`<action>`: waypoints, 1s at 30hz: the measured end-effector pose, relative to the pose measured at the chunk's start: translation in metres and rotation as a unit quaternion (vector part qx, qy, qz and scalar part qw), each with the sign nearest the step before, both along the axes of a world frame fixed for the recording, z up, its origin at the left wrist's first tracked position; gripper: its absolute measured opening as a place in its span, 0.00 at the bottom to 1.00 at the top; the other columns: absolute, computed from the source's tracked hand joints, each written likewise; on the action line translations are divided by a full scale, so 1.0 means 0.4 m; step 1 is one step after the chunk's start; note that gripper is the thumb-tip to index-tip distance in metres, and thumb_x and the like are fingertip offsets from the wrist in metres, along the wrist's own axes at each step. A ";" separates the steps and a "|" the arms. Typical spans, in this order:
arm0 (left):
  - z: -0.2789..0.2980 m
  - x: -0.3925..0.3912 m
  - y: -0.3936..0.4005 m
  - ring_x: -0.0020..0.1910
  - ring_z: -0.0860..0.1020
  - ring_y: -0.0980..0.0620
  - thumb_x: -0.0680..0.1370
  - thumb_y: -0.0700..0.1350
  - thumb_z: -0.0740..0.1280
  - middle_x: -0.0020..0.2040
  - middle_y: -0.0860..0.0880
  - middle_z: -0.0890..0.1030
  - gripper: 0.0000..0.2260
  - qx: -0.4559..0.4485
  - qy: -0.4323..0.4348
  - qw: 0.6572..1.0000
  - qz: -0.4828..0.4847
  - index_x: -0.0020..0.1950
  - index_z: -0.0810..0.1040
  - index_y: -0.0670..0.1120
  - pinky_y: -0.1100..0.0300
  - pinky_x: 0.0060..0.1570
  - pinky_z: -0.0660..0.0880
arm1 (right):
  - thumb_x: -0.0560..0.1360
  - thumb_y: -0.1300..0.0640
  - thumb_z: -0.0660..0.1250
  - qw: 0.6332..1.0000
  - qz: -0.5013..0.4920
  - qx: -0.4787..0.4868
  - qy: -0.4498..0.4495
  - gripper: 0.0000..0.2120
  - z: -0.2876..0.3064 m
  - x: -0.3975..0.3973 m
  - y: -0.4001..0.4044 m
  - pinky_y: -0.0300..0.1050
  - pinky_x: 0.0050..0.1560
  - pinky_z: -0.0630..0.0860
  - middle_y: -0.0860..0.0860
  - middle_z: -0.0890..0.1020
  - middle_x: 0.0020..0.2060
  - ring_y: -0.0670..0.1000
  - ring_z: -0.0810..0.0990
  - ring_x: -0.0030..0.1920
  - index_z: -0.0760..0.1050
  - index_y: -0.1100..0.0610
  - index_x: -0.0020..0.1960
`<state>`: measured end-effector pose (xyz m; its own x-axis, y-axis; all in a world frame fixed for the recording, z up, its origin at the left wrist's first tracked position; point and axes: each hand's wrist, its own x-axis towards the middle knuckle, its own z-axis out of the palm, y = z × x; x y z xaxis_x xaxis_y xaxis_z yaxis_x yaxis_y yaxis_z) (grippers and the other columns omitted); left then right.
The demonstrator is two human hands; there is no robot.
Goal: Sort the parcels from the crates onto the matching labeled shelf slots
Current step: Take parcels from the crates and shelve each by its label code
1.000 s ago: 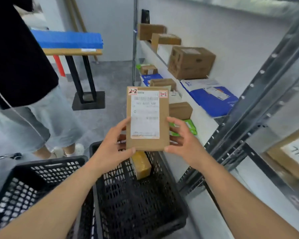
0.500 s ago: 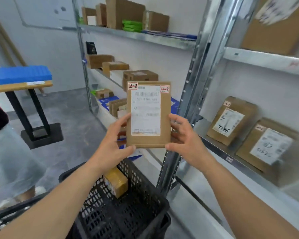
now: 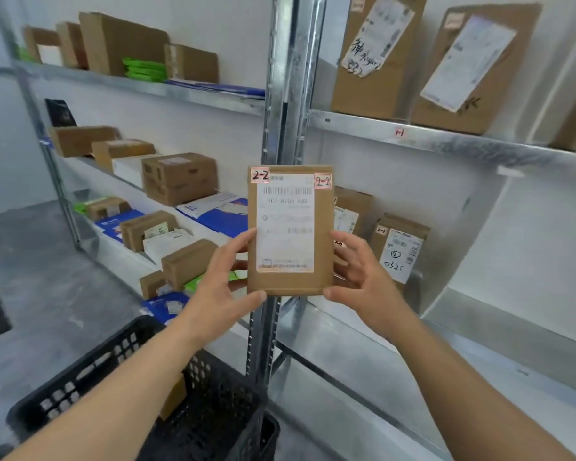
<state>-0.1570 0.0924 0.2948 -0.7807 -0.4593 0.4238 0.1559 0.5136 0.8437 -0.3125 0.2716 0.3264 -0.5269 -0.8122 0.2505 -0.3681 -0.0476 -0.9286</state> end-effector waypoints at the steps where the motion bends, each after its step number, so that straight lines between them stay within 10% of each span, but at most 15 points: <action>1: 0.007 -0.010 0.013 0.62 0.69 0.66 0.72 0.37 0.72 0.68 0.59 0.65 0.40 -0.005 -0.001 1.000 -0.004 0.64 0.58 0.76 0.72 0.55 0.72 | 0.69 0.74 0.69 1.000 -0.003 -0.009 0.000 0.39 0.004 -0.006 0.017 0.43 0.61 0.75 0.43 0.71 0.67 0.44 0.74 0.64 0.65 0.34 0.63; 12: 0.057 -0.132 0.254 0.57 0.68 0.74 0.72 0.33 0.70 0.63 0.64 0.63 0.38 -0.028 0.022 0.997 -0.066 0.65 0.59 0.69 0.78 0.48 0.70 | 0.70 0.72 0.70 0.997 -0.065 -0.036 0.022 0.38 0.023 -0.074 0.288 0.46 0.62 0.75 0.41 0.71 0.67 0.46 0.74 0.65 0.66 0.34 0.64; 16: 0.044 -0.189 0.362 0.61 0.69 0.67 0.72 0.34 0.71 0.66 0.59 0.65 0.41 -0.031 0.020 0.995 -0.094 0.63 0.58 0.77 0.73 0.53 0.72 | 0.71 0.71 0.70 0.994 -0.102 -0.034 0.031 0.37 0.022 -0.092 0.423 0.36 0.57 0.75 0.35 0.71 0.62 0.43 0.74 0.64 0.64 0.34 0.63; 30: 0.001 -0.394 0.702 0.63 0.71 0.59 0.72 0.34 0.72 0.68 0.55 0.66 0.39 -0.053 0.002 0.984 -0.172 0.66 0.57 0.70 0.74 0.52 0.72 | 0.71 0.71 0.69 0.977 -0.209 -0.028 0.030 0.37 -0.037 -0.193 0.804 0.43 0.63 0.74 0.33 0.73 0.61 0.43 0.74 0.64 0.64 0.33 0.63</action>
<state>-0.3146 0.3731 0.2953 -0.8804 -0.1206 0.4586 0.3393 0.5153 0.7870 -0.3896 0.5931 0.3117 -0.7921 -0.5143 0.3287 -0.4203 0.0691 -0.9047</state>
